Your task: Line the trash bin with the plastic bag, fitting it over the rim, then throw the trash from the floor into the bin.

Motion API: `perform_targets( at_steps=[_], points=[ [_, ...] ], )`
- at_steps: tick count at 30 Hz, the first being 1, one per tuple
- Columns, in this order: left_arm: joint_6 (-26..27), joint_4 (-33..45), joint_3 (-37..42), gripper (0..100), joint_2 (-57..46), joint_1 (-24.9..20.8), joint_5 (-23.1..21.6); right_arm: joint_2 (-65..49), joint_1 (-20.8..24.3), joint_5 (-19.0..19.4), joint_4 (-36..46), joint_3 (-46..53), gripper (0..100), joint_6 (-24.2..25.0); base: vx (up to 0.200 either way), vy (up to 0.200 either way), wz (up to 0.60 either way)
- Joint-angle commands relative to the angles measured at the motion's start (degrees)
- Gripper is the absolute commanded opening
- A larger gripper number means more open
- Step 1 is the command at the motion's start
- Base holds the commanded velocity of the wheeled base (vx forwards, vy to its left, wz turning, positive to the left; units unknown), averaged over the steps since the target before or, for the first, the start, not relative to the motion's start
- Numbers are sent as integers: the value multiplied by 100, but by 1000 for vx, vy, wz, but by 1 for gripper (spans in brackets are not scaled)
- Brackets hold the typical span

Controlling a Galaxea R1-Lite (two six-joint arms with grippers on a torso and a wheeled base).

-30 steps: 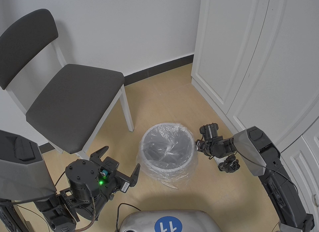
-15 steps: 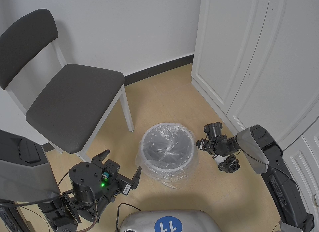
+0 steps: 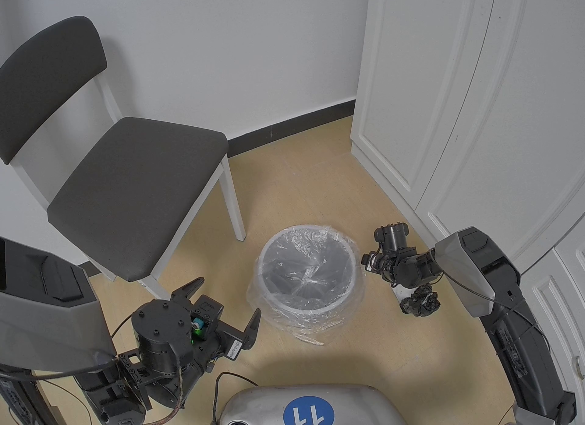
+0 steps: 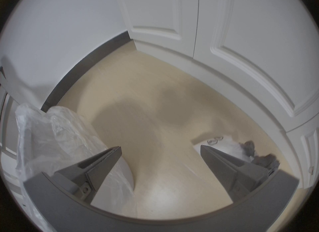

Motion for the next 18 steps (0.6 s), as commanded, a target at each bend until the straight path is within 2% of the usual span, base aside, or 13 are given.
perform_targets(
  at_steps=[1,3,5,9,18],
  points=[
    [-3,-1,-28,100,160,2,-2,32,294,-794,-36,-27,100,-483,0,0,0],
    [-47,-1,-11,100,187,2,-2,50,321,-1058,-36,-79,100,-588,0,0,0],
    [-108,-1,-11,100,196,-7,-2,76,268,-1146,-36,-106,100,-641,0,0,0],
    [-126,-1,-28,100,196,-60,-2,225,75,-1146,34,-352,100,-702,0,0,0],
    [-126,-10,-63,100,108,-139,-2,252,4,-1119,104,-413,100,-693,0,0,0]
  ],
)
